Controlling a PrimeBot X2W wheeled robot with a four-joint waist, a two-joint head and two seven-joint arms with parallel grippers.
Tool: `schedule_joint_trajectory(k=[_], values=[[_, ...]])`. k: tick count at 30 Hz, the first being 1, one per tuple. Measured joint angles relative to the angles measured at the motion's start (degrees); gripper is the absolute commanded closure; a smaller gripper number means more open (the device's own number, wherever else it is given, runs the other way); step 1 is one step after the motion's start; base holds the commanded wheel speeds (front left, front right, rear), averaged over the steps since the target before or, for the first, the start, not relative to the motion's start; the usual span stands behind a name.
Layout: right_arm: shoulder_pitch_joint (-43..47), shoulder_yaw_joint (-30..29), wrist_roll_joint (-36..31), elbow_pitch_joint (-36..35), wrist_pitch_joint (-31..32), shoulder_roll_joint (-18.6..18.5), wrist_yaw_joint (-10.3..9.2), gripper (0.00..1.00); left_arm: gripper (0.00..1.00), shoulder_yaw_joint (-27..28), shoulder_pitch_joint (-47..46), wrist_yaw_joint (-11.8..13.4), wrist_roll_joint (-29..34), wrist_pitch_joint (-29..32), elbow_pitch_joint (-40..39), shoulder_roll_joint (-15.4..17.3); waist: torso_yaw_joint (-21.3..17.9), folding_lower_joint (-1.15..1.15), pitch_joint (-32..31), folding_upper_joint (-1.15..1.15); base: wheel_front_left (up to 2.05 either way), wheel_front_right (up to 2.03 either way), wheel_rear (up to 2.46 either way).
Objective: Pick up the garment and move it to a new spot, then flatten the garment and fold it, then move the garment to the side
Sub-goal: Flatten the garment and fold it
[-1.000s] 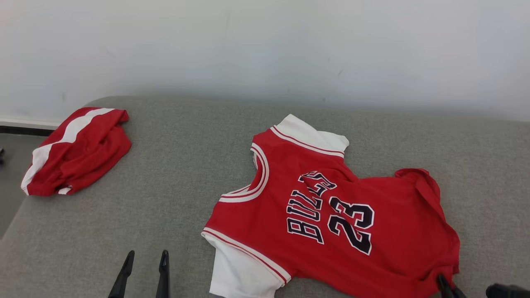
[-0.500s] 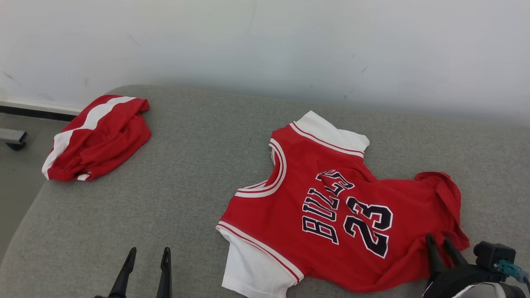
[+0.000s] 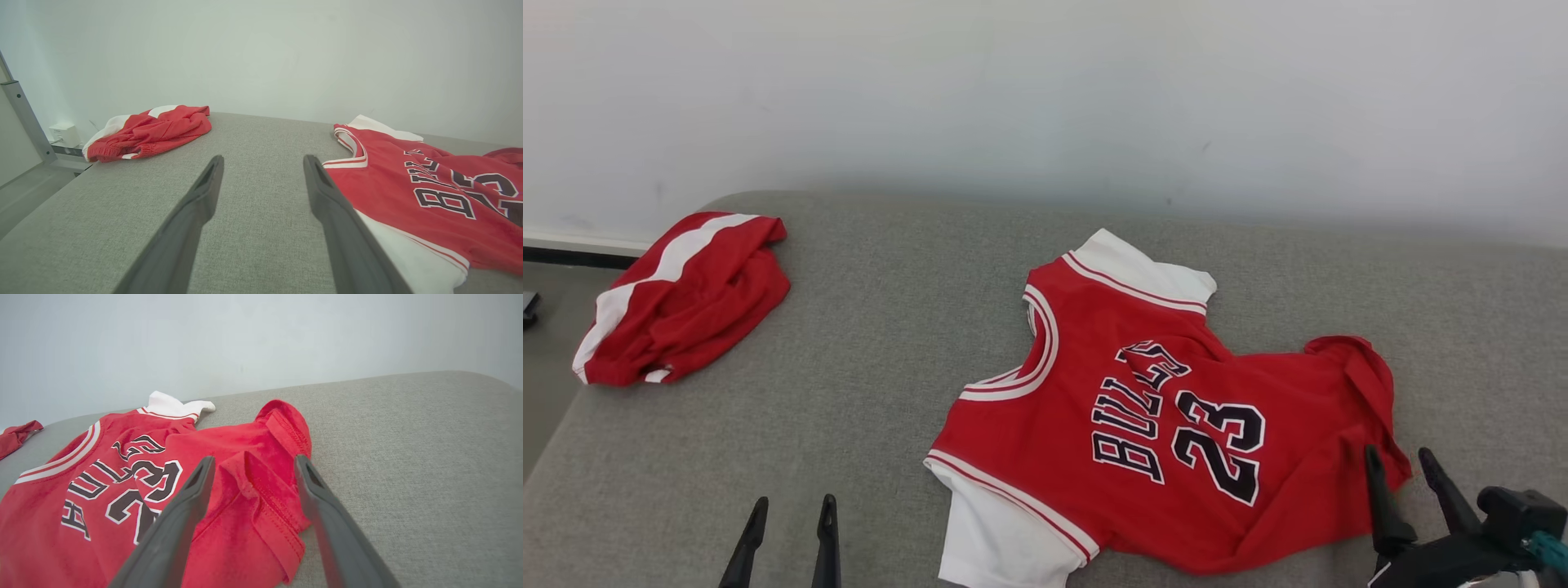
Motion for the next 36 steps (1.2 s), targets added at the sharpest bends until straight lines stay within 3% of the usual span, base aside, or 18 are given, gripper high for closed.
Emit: schedule_joint_trajectory(k=[11,19,24,36], values=[[10.6,-7.1,-3.5,-19.5,-0.1,2.8,0.00,0.00,0.00,1.2,0.7,0.0,0.5,0.0,-1.5,0.1,-3.2,0.00,-0.4,0.00,0.00,0.00,0.00],[16.2,-8.6,-7.5,-27.8,-0.1,4.0,0.00,0.00,0.00,1.3,1.0,0.0,0.7,0.0,-1.9,0.6,-4.4,0.00,-1.2,0.00,0.00,0.00,0.00],[19.1,-9.3,-8.4,-30.3,-0.1,5.9,0.00,0.00,0.00,-0.5,1.3,0.0,1.4,0.0,-2.0,2.0,-4.7,0.00,-1.7,0.00,0.00,0.00,0.00],[19.4,-8.6,-9.3,-28.2,-0.1,5.6,0.00,0.00,0.00,-1.8,2.4,0.0,1.4,0.0,-1.8,4.0,-4.3,0.00,-2.1,0.00,0.00,0.00,0.00]])
